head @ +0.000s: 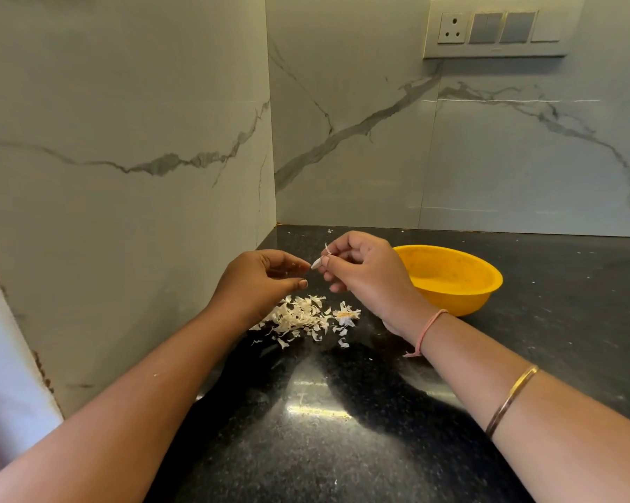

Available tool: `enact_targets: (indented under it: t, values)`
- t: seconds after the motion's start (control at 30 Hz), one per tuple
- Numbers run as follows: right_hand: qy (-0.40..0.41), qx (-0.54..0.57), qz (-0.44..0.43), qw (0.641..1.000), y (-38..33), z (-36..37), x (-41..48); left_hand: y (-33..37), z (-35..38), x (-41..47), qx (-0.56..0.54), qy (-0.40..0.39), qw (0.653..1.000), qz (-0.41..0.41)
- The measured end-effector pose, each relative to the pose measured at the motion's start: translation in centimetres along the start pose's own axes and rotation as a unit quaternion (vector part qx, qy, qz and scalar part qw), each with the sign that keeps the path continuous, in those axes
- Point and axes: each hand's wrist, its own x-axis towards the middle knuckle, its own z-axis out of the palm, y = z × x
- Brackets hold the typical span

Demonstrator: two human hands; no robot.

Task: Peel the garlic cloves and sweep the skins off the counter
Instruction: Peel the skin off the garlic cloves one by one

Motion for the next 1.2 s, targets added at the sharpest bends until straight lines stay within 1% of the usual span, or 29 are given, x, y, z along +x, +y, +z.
enact_targets:
  t: [0.07,0.17,0.3,0.4,0.5,0.63,0.8,1.03,1.2]
  values:
    - [0.009,0.024,0.02,0.999,0.02,0.01,0.01,0.14,0.06,-0.04,-0.006,-0.005,1.0,0.007]
    - [0.003,0.082,0.073,0.994,0.03,0.13,0.0,0.12,0.06,0.12,-0.014,0.012,1.0,0.022]
    - [-0.032,0.176,0.149,0.972,-0.22,0.42,-0.11,0.24,0.11,0.06,-0.043,0.022,0.998,0.045]
    - [-0.042,0.228,0.174,0.957,-0.58,0.45,-0.15,0.33,0.27,-0.01,-0.1,0.027,0.994,0.043]
    - [-0.047,0.239,0.181,0.953,-0.71,0.33,-0.09,0.49,0.48,0.01,-0.166,0.027,0.985,0.039]
    - [-0.061,0.229,0.184,0.954,-0.8,0.39,-0.34,0.52,0.62,0.09,-0.192,0.031,0.98,0.04]
    - [-0.043,0.222,0.186,0.956,-0.7,0.49,-0.33,0.25,0.52,0.3,-0.162,0.057,0.984,0.049]
    - [-0.074,0.281,0.146,0.946,-0.89,0.23,-0.35,0.2,0.43,0.07,-0.122,0.04,0.988,0.08]
    - [-0.063,0.274,0.145,0.949,-0.85,0.13,-0.35,0.42,0.55,-0.15,-0.119,0.033,0.989,0.081]
